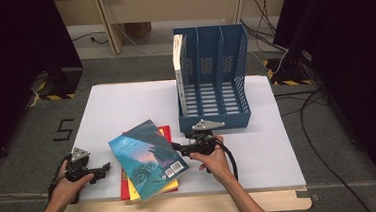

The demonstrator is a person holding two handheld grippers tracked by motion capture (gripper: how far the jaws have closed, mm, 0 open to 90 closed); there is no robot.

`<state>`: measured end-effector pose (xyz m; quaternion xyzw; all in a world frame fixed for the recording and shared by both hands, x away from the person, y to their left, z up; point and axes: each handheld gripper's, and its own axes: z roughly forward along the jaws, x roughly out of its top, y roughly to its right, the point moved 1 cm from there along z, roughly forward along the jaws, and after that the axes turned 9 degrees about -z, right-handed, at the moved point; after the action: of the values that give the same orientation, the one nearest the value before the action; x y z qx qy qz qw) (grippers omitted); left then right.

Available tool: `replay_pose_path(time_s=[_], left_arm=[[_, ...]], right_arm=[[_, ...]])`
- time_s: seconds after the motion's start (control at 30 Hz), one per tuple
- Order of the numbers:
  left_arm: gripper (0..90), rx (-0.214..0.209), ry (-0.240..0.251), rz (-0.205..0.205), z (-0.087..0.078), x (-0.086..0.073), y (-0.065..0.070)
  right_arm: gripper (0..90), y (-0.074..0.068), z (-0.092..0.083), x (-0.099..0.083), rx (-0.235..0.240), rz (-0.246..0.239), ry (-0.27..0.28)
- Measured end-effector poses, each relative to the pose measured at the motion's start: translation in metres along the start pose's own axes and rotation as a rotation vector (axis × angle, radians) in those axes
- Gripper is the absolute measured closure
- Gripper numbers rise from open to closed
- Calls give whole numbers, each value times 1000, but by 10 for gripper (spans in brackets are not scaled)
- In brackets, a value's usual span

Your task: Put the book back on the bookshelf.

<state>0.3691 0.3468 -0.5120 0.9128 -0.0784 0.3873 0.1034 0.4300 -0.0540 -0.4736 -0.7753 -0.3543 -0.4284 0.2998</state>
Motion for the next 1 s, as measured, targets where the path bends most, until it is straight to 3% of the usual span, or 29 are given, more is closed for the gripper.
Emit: replay_pose_path(time_s=[0.43,1.0], left_arm=[[100,-3,-7,3,-1,1,0],[148,-10,7,-9,-3,1,-1]], right_arm=[[270,0,6,-5,-2,7,-31],[271,-3,15,-14,48,11,-83]])
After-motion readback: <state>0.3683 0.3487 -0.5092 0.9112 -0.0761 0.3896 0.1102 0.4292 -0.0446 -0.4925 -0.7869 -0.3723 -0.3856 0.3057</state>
